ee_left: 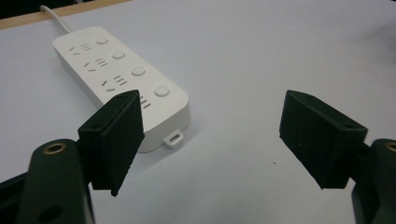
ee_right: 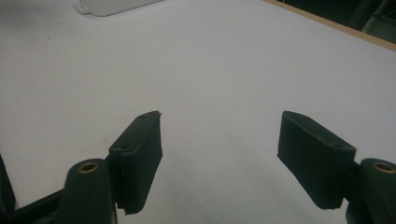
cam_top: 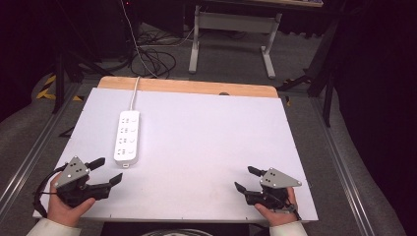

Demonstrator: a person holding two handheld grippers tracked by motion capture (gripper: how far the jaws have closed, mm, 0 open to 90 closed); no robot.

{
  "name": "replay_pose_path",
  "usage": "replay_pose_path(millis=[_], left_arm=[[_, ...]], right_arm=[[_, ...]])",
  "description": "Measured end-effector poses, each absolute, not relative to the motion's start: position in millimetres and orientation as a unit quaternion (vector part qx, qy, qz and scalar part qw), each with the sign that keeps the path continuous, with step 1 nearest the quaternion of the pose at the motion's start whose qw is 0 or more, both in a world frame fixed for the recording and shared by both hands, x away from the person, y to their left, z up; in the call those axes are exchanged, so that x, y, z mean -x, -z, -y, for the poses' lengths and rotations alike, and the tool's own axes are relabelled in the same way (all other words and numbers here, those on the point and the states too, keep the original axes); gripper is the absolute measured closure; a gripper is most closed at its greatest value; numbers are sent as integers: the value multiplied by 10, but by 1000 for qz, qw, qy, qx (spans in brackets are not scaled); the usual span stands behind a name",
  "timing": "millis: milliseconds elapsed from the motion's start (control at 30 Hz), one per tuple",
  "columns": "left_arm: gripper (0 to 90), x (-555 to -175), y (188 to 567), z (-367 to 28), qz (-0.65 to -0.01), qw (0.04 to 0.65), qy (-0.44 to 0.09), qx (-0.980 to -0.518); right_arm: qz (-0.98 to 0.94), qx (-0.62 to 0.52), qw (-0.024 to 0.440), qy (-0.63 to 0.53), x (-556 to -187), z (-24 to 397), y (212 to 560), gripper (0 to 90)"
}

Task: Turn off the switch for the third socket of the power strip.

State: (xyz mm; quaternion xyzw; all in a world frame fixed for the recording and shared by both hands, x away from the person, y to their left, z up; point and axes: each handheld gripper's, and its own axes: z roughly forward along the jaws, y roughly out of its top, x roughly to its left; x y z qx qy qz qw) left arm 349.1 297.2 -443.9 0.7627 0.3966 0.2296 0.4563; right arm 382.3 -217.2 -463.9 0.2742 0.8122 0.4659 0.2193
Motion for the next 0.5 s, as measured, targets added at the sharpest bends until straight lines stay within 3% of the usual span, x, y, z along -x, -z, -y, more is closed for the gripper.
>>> replay_pose_path(millis=[500], left_arm=[[238, -3688, 4227, -2872, -400, 453, -227, -764]], right_arm=[[-815, -275, 217, -462, -3828, 2175, 4643, 314]])
